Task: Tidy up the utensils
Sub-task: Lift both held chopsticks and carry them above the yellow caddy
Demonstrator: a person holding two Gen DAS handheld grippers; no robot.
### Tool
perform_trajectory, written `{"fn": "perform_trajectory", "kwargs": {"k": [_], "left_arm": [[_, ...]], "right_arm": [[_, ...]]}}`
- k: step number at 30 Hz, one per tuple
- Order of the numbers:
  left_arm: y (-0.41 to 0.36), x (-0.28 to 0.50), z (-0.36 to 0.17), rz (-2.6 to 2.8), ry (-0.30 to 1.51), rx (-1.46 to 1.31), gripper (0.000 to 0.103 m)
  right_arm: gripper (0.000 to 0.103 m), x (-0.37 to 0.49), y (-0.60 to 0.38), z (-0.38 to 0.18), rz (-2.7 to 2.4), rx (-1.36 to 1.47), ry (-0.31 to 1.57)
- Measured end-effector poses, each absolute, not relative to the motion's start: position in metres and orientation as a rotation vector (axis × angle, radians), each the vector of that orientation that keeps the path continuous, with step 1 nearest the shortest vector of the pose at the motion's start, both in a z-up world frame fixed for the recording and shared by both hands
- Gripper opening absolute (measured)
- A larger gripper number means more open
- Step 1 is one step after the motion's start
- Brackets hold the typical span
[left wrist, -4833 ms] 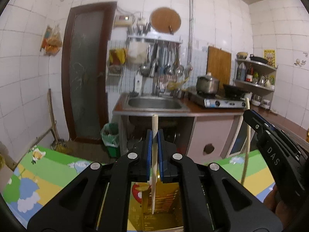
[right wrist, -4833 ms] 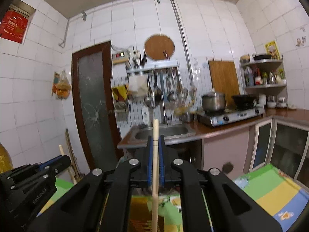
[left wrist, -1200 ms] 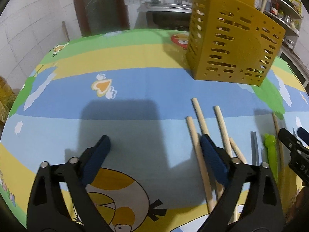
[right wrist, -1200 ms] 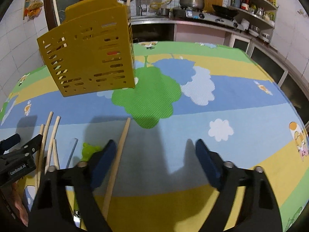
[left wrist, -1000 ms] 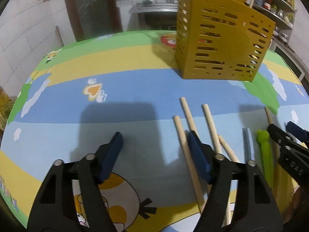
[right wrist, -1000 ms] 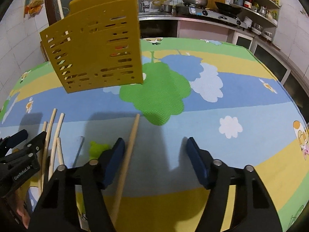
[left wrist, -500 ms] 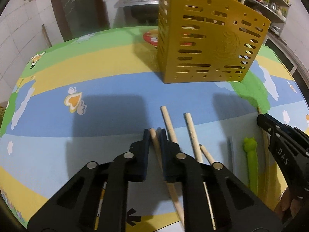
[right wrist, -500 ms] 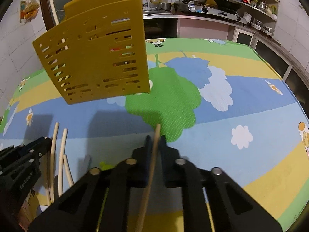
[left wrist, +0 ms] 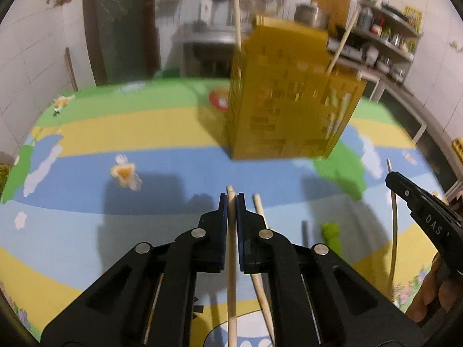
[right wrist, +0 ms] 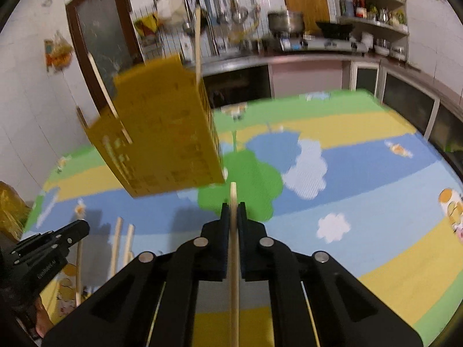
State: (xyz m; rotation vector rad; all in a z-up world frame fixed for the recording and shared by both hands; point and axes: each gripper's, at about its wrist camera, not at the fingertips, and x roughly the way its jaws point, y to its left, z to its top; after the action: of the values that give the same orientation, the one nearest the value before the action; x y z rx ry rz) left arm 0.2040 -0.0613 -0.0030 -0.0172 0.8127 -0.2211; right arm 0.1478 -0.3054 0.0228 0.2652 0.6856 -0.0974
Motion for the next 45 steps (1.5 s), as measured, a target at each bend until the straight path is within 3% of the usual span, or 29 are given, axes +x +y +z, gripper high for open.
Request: {"fn": "perform_trajectory", "kwargs": {"k": [8,26,35,45], "left_arm": [[-0.046,0.164,0.051,-0.199,0.591,-0.033,0.005],[-0.037,0.112,0.071,-0.211,0.411,-0.041,0.005],[-0.051,0.131,0.109,-0.231,0.353,-0.06,0.005],[-0.077,0.193,0.197,-0.231,0.188,-0.061,0.005]], "right_arm": [[0.006,0.12,-0.311,0.055,-0.068,0.259,0.518],[0.006,0.064,-0.308,0.075,-0.05,0.216,0.325],[0.006,0.083,-0.307,0.122,-0.047,0.205,0.226],[0.006,0.141,-0.308,0.209,-0.032,0.202,0.117]]}}
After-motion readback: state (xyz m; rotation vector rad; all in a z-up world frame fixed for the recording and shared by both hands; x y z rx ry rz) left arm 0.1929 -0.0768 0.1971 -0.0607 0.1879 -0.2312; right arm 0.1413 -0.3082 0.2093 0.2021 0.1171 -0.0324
